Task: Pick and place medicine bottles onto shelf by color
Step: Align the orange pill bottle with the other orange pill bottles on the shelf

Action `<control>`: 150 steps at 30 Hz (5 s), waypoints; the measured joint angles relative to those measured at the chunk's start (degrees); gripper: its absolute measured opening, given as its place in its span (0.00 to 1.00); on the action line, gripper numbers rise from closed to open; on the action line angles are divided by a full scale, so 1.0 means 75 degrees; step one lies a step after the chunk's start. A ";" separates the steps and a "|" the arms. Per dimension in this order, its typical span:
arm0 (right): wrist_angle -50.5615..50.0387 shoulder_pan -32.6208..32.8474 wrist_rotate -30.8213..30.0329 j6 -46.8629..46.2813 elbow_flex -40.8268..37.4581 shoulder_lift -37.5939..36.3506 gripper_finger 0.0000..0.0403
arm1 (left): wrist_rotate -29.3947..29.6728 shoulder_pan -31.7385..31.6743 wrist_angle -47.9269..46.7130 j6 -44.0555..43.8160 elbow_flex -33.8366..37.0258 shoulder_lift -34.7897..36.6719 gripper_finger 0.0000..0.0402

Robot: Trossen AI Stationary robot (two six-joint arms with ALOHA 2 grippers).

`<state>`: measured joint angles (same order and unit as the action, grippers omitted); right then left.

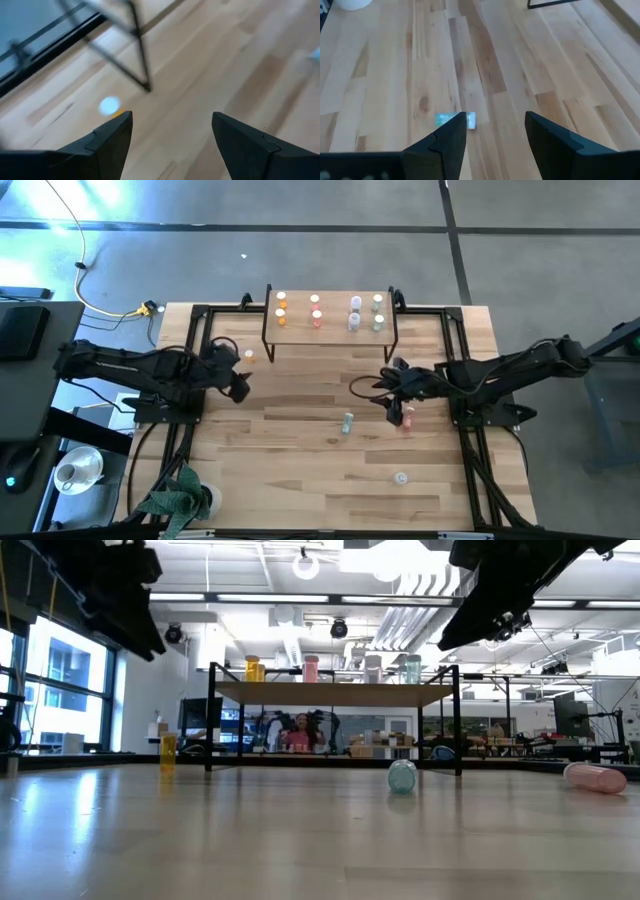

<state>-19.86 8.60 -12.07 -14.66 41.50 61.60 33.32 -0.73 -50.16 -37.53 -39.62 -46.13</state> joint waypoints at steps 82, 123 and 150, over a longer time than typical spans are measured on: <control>-0.0076 0.0073 -0.0170 -0.0131 0.0015 0.0044 0.48 | 0.1708 -0.2107 0.1688 -0.3277 0.0061 -0.5438 0.32; -0.0175 0.0076 -0.0167 -0.0326 0.0012 0.0044 0.48 | 0.2399 -0.2350 -0.0368 0.0042 -0.2452 -0.2134 0.29; -0.0178 0.0076 -0.0170 -0.0387 0.0003 0.0044 0.48 | 0.0779 -0.1934 0.1986 0.2370 -0.2923 -0.4193 0.29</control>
<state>-21.19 9.17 -13.34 -17.56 41.52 61.93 39.16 -15.24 -35.27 -19.75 -61.54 -77.58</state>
